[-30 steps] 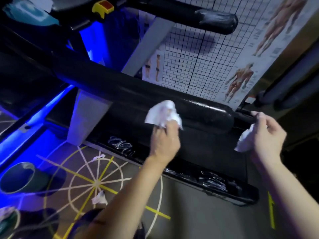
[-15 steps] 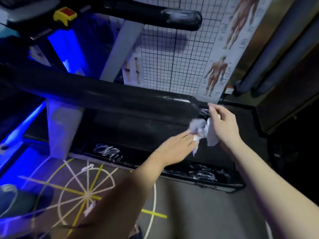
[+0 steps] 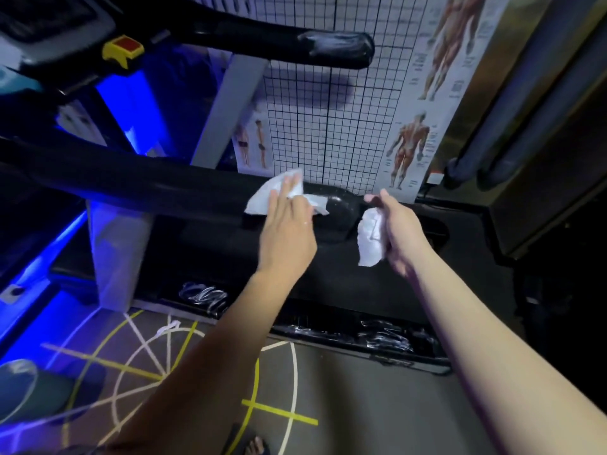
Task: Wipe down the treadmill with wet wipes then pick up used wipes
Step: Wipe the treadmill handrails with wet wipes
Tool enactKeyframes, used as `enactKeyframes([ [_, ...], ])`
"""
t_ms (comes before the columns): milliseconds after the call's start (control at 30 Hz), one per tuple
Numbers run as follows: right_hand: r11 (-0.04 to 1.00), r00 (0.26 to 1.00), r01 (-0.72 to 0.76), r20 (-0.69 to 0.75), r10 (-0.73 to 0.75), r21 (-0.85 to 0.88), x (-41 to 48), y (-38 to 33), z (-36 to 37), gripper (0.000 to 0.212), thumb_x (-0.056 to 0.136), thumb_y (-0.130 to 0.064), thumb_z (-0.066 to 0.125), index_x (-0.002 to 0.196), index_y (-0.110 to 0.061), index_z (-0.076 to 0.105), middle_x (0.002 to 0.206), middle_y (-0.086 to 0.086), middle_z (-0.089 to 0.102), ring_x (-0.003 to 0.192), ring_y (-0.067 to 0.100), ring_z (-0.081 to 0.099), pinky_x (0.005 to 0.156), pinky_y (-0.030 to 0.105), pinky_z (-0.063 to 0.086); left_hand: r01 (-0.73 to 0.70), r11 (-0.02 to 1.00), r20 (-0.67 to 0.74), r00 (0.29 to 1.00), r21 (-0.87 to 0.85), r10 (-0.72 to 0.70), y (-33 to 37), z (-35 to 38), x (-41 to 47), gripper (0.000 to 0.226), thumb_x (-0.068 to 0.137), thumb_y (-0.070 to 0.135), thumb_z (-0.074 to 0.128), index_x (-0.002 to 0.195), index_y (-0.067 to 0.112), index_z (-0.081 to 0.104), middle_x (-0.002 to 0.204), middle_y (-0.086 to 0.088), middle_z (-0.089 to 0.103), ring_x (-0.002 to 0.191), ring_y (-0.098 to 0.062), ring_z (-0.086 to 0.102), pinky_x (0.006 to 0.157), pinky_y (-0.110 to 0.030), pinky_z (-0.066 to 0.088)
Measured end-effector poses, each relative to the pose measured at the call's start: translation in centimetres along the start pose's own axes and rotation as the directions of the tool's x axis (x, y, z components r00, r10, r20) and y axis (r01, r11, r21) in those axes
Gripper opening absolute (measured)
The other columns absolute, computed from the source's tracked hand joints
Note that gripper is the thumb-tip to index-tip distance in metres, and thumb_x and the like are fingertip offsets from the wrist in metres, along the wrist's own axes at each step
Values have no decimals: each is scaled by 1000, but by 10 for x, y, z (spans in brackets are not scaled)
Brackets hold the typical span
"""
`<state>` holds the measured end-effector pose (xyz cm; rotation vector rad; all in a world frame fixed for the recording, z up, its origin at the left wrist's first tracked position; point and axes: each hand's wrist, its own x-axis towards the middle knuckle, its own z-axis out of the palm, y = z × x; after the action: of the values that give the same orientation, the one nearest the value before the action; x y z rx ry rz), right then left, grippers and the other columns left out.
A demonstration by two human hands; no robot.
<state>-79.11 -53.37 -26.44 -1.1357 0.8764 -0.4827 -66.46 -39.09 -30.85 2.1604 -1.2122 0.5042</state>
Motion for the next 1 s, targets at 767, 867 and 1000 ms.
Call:
enactKeyframes([
  [767, 775, 924, 353, 64, -378, -524, -27, 16, -45, 27, 105, -44, 39, 99, -28, 60, 53, 6, 65, 63, 35, 66, 68, 42, 56, 259, 964, -98, 960, -54, -263, 14, -35, 45, 23, 105, 14, 44, 111, -1, 60, 102, -28, 66, 88, -48, 63, 77, -50, 40],
  [867, 784, 923, 342, 29, -384, -518, -26, 16, -44, 29, 106, -44, 37, 101, -27, 60, 54, 7, 65, 63, 38, 66, 63, 41, 55, 39, 998, 138, 989, 45, -45, 35, -1, 49, 34, 100, 17, 34, 106, 2, 64, 99, -18, 66, 93, -42, 65, 84, -46, 46],
  [1000, 822, 912, 295, -113, -394, -488, -14, 21, -43, 32, 106, -45, 40, 103, -27, 66, 68, 2, 69, 76, 30, 68, 76, 36, 52, -411, 909, 430, 835, 71, 344, 76, 26, 14, 27, 86, 16, 37, 88, 9, 63, 97, -25, 65, 85, -47, 63, 67, -50, 48],
])
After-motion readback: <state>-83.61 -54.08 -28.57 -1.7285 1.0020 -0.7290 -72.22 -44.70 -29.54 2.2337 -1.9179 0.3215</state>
